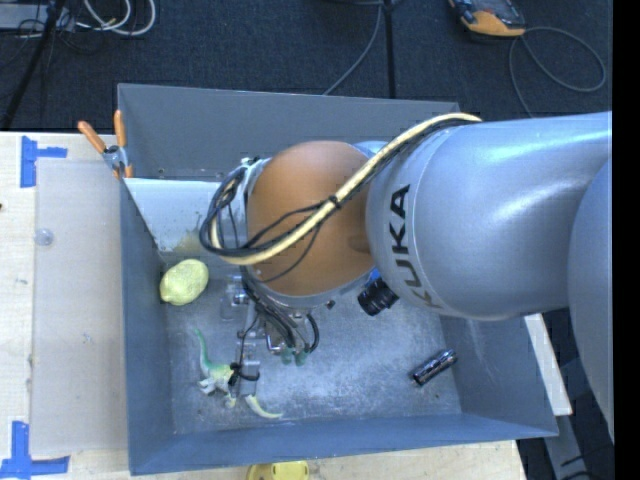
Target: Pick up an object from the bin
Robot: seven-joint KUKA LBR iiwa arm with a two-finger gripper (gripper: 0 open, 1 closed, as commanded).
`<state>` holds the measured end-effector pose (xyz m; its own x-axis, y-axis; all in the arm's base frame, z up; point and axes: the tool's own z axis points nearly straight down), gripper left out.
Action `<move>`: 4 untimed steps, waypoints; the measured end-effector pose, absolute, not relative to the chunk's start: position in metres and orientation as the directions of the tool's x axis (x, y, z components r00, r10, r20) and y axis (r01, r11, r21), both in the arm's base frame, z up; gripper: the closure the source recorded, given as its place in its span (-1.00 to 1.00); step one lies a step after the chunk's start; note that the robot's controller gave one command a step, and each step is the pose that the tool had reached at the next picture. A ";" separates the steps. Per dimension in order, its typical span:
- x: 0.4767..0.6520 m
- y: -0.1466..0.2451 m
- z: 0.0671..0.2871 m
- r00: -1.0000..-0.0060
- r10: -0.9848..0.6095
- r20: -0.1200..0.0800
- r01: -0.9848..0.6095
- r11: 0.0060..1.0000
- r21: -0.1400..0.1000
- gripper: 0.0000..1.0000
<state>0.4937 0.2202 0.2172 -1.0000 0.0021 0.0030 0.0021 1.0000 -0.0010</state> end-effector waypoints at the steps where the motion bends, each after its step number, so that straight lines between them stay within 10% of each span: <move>1: 0.499 0.210 0.152 -0.999 0.042 0.003 0.042 0.999 -0.001 -1.00; 4: 0.509 0.196 0.084 -0.976 0.218 0.011 0.218 0.976 -0.006 -1.00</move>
Offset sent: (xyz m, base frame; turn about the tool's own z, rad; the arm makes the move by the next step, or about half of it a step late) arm -0.0071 -0.0221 -0.0731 0.2181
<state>0.5087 0.1958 0.0845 -0.9759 0.2181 0.0112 0.2181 0.9759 -0.0062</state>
